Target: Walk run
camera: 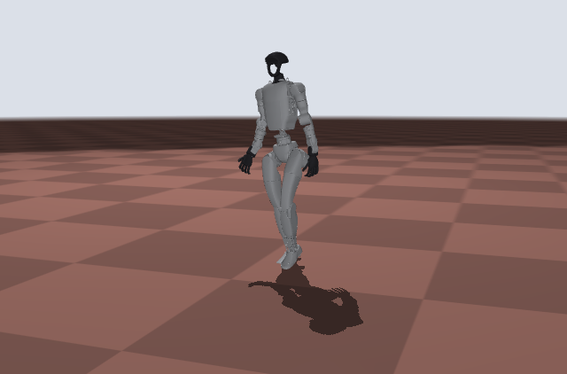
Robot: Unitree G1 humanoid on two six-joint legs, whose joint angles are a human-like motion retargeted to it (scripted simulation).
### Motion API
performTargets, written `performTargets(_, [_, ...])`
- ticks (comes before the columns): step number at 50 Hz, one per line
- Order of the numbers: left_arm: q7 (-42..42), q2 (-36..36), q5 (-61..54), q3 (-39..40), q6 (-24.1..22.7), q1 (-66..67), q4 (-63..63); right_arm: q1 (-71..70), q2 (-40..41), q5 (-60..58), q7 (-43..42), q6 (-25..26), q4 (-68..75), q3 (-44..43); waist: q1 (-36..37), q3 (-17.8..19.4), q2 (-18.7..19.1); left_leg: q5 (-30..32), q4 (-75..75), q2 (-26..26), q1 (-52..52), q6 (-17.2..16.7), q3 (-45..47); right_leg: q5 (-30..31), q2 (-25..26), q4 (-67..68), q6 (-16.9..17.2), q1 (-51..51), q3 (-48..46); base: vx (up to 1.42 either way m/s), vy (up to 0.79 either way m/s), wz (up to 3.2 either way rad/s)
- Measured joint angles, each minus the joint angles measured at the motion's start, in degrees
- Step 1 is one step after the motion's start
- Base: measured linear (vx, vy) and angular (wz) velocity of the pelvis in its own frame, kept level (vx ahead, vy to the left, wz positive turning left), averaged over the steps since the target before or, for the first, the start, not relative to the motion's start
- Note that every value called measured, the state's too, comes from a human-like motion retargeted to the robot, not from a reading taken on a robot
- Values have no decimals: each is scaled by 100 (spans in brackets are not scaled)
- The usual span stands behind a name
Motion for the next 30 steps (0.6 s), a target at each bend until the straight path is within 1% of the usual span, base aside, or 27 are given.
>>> performTargets(2, [-46,-25,-78,-13,-310,215,-288,-124,118,82,122,-41,-630,145,64,23,-41,-228,-680,242,-306,472,277,-115,168,-50,-27,174,-128,69,-15,131])
performTargets(3, [-24,-67,-181,-36,-419,307,-444,-199,153,132,178,-86,-918,265,95,49,-64,-290,-1055,394,-381,664,560,-157,243,-68,-43,256,-191,77,-14,91])
performTargets(5, [25,-217,-445,-54,-599,465,-788,-317,193,281,284,-121,-1482,530,225,99,-106,-579,-1694,360,-562,878,626,-180,379,-85,-66,405,-278,62,-11,45])
performTargets(7, [134,-520,-559,143,-753,554,-1162,-386,211,430,295,-161,-1915,741,376,127,-194,-848,-2070,243,-693,994,583,-53,437,-62,-30,537,-333,81,-6,15])
performTargets(8, [271,-725,-636,239,-799,575,-1338,-407,227,489,279,-204,-2093,831,435,144,-264,-904,-2179,281,-692,998,718,66,428,-28,26,602,-356,87,-4,7])
performTargets(9, [469,-920,-773,288,-861,577,-1482,-408,245,533,248,-258,-2247,921,485,159,-363,-844,-2217,278,-674,1132,829,251,378,30,116,658,-359,65,-6,3])
performTargets(10, [697,-1110,-941,313,-930,569,-1609,-400,264,570,211,-318,-2388,1010,532,173,-477,-725,-2221,254,-646,1331,930,469,307,101,221,708,-353,69,-8,-6])
performTargets(11, [983,-1255,-1187,272,-1022,535,-1681,-352,288,591,140,-392,-2513,1111,585,176,-549,-643,-2223,200,-540,1439,950,816,246,203,370,753,-394,89,-8,-10])
performTargets(12, [1272,-1389,-1418,221,-1122,504,-1742,-285,316,599,55,-473,-2624,1211,619,160,-611,-676,-2234,167,-398,1519,1018,1210,190,326,516,786,-442,110,-10,-5])
performTargets(13, [1566,-1501,-1619,150,-1241,480,-1781,-183,354,583,-58,-570,-2708,1307,612,109,-654,-940,-2263,174,-188,1545,1181,1700,145,495,656,795,-502,114,-10,7])
performTargets(14, [1883,-1586,-1746,54,-1386,441,-1806,-55,399,520,-213,-700,-2751,1402,579,72,-624,-1124,-2209,28,-160,1554,789,2250,170,739,746,766,-431,132,-6,18])
performTargets(15, [2210,-1658,-1835,-55,-1545,394,-1823,86,447,435,-388,-847,-2775,1497,532,42,-557,-1267,-2114,-193,-225,1554,120,2830,231,1022,812,717,-293,142,-3,54])
performTargets(17, [2767,-1658,-1783,-343,-1569,155,-1946,319,525,236,-846,-1087,-2665,1688,169,192,-413,-1548,-2015,-182,191,1554,13,3390,484,2555,925,255,68,129,-6,135])
performTargets(18, [2953,-1615,-1699,-553,-1505,-13,-2042,394,546,148,-1032,-1165,-2560,1687,-37,300,-381,-1726,-2031,-253,552,1554,91,3390,475,3531,890,-50,-31,112,0,159])
performTargets(19, [3054,-1543,-1604,-716,-1456,-209,-2159,485,602,90,-1113,-1216,-2460,1665,-86,320,-169,-1779,-2195,-124,784,1554,-4,3390,727,3738,845,-269,41,93,7,114])
performTargets(20, [3112,-1456,-1503,-857,-1414,-418,-2287,584,675,48,-1141,-1255,-2362,1631,-55,295,131,-1769,-2433,106,952,1554,-184,3390,1109,3559,795,-446,199,80,4,48])
performTargets(22, [3067,-1327,-1376,-985,-1459,-892,-2516,909,766,55,-1105,-1266,-2253,1555,51,382,383,-1790,-2664,286,1263,1457,-396,2667,1275,3769,588,-942,476,110,-10,42])
performTargets(23, [3013,-1273,-1377,-1042,-1534,-1151,-2628,1085,808,86,-1110,-1273,-2228,1515,71,459,447,-1765,-2844,316,1480,1422,-434,2317,1222,3825,477,-1219,478,128,-17,95])
performTargets(25, [2820,-1143,-1568,-1251,-1677,-1609,-2917,1439,836,123,-1243,-1311,-2218,1484,-127,637,596,-1696,-3212,341,1930,1352,-613,1644,958,3737,171,-1787,221,88,-14,169])
performTargets(26, [2696,-1056,-1735,-1398,-1714,-1786,-3129,1601,806,75,-1372,-1362,-2235,1511,-309,736,643,-1701,-3307,305,2097,1324,-787,1373,779,3601,113,-2068,118,66,-17,210])
performTargets(27, [2580,-965,-1893,-1540,-1747,-1948,-3351,1762,769,10,-1505,-1401,-2254,1548,-487,834,677,-1724,-3382,269,2262,1301,-934,1163,610,3420,110,-2327,51,93,-28,206])
performTargets(30, [2232,-632,-2259,-1871,-1819,-2291,-4116,2193,652,-289,-1845,-1446,-2408,1756,-976,1144,642,-1927,-3481,114,2776,1287,-1176,924,256,2524,488,-2916,156,98,-39,151])
